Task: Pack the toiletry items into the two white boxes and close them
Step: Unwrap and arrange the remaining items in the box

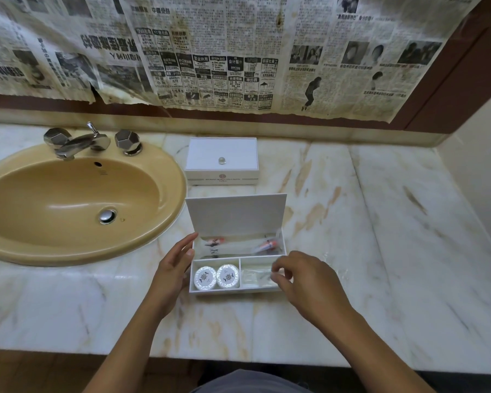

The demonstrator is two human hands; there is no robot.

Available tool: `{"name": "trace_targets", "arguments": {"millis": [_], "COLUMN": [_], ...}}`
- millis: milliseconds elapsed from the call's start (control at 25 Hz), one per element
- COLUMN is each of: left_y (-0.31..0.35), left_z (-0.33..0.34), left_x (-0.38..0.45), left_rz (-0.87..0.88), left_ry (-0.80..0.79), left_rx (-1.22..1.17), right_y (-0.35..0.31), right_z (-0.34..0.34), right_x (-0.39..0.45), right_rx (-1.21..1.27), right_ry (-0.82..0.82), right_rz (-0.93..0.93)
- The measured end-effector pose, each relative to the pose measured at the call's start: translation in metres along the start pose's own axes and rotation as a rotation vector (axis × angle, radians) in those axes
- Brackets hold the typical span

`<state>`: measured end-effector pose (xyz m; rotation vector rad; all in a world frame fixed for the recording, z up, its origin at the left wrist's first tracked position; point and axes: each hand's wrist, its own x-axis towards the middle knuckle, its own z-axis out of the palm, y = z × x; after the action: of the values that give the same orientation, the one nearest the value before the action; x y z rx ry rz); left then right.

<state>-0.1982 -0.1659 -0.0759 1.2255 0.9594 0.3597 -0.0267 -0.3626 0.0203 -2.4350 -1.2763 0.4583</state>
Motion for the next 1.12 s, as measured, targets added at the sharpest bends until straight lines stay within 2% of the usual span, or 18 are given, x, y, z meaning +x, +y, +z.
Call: {"name": "trace_targets", "arguments": {"millis": [160, 320, 520, 760, 880, 960, 1040, 1080, 1120], "left_y": [0.000, -0.003, -0.007, -0.004, -0.003, -0.003, -0.003, -0.004, -0.003], "left_z": [0.000, -0.001, -0.004, -0.001, -0.001, -0.001, -0.001, -0.002, -0.002], "left_x": [0.001, 0.002, 0.005, 0.003, 0.003, 0.003, 0.003, 0.003, 0.003], "left_rz": [0.000, 0.006, 0.018, 0.001, -0.001, 0.001, 0.003, 0.005, 0.006], "left_ry": [-0.004, 0.004, 0.010, 0.007, 0.013, 0.012, 0.017, 0.018, 0.015], "left_rx": [0.012, 0.009, 0.044, 0.033, 0.035, 0.038, 0.050, 0.059, 0.058], "right_y": [-0.016, -0.017, -0.010, -0.003, 0.004, 0.012, 0.027, 0.037, 0.048], "right_z": [0.021, 0.043, 0.050, 0.059, 0.051, 0.042, 0.037, 0.037, 0.039], "right_x": [0.026, 0.041, 0.053, 0.042, 0.038, 0.035, 0.033, 0.032, 0.031], "right_rx": [-0.103, -0.252, -0.228, -0.021, 0.092, 0.194, 0.232, 0.217, 0.197], "right_ry": [-0.022, -0.206, -0.271, -0.327, -0.198, 0.022, 0.324, 0.425, 0.460], "right_rz": [0.020, 0.051, 0.075, 0.040, -0.030, -0.065, -0.039, 0.009, 0.084]}}
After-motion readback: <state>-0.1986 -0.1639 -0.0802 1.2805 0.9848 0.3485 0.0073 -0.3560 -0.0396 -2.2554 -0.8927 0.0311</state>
